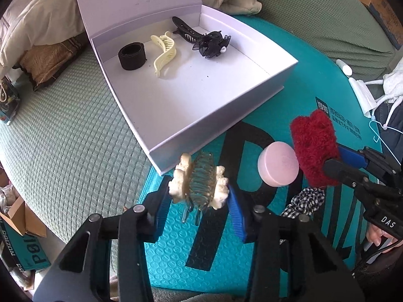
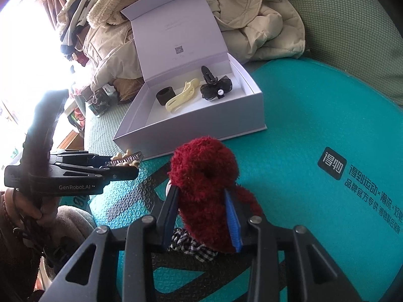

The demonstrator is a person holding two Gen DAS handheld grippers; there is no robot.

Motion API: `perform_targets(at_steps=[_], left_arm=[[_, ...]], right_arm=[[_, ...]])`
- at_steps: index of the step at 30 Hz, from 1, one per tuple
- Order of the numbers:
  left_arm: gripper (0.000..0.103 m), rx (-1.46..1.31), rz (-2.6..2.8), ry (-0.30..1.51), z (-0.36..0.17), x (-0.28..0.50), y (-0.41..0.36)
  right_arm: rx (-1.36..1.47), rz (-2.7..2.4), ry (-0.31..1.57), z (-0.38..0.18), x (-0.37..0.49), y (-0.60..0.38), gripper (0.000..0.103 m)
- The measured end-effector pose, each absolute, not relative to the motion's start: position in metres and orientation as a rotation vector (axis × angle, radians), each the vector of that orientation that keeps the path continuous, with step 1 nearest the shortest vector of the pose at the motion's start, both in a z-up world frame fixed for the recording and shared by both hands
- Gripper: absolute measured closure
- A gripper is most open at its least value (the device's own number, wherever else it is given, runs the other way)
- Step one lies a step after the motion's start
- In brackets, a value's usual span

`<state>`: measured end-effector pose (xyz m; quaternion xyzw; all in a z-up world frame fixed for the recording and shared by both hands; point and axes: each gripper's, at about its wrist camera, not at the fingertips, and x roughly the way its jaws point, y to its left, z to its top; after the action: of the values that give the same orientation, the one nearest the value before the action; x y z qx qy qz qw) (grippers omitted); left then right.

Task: Organize objects
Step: 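Grasp the pearl-trimmed claw clip with the left tool while the right tool lifts the red scrunchie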

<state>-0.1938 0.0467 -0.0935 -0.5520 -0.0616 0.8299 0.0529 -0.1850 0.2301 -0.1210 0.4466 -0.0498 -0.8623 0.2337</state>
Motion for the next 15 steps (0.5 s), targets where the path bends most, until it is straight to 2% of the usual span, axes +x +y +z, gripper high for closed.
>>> perform_targets(at_steps=[15], left_arm=[[0.063, -1.634, 2.424, -0.131, -0.089, -0.163, 0.114]], right_arm=[[1.313, -2.389, -0.105, -0.122, -0.158, 0.261, 0.069]])
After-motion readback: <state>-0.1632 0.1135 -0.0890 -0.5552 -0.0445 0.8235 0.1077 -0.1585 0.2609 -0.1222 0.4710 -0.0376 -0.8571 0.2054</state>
